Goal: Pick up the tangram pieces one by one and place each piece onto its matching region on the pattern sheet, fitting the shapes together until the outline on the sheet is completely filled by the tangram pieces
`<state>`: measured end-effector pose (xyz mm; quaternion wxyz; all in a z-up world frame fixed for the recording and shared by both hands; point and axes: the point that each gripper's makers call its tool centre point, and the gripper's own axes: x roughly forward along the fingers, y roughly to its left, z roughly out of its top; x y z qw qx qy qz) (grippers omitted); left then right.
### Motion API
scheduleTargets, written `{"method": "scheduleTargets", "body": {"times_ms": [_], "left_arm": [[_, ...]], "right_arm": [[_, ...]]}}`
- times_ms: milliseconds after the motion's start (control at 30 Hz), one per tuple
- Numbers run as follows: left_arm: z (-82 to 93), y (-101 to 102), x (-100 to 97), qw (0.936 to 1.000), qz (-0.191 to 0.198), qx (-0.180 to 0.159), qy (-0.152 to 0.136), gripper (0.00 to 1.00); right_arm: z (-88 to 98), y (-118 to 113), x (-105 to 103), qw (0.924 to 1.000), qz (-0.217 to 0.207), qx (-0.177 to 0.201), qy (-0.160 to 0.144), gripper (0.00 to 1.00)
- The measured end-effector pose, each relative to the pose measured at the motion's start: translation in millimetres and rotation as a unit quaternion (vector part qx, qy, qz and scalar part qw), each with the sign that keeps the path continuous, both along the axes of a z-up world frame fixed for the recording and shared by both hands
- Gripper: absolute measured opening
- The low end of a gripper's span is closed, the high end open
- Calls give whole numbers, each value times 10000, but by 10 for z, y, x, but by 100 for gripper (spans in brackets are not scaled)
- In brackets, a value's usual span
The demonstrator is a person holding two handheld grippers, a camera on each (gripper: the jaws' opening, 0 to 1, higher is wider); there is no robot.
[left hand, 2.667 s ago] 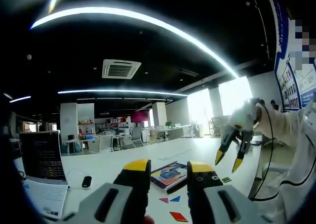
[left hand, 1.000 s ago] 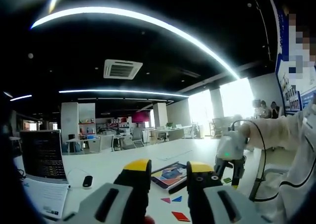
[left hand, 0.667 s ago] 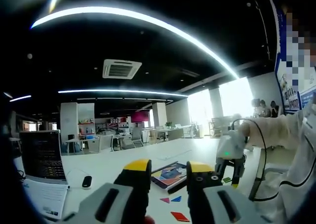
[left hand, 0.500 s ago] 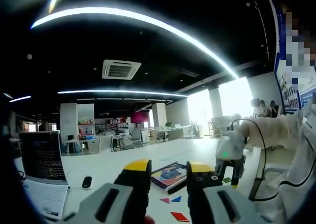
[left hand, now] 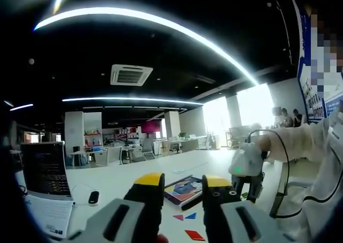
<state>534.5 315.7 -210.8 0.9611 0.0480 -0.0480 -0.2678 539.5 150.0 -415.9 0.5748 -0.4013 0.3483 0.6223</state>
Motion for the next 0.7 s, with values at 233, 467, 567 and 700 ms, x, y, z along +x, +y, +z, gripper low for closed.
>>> {"method": "scheduleTargets", "body": {"times_ms": [233,467,567,700], "left_arm": [[6,9,-9,10000,3,-4,-12,30],[10,9,-10,10000,-11,2,-22,30],[6,9,-6,10000,-15,3,-15,30],[4,3,-10,10000,-23,7,-13,30]], "right_arm": [[3,0,-7,9995,299,26,-69,21],[-1,-103,-32,9965,828,-137,15,33],[0,-113,-31,9950,989,-146,55,34],[2,-118,16,9917,1266,-217,34,34]]}}
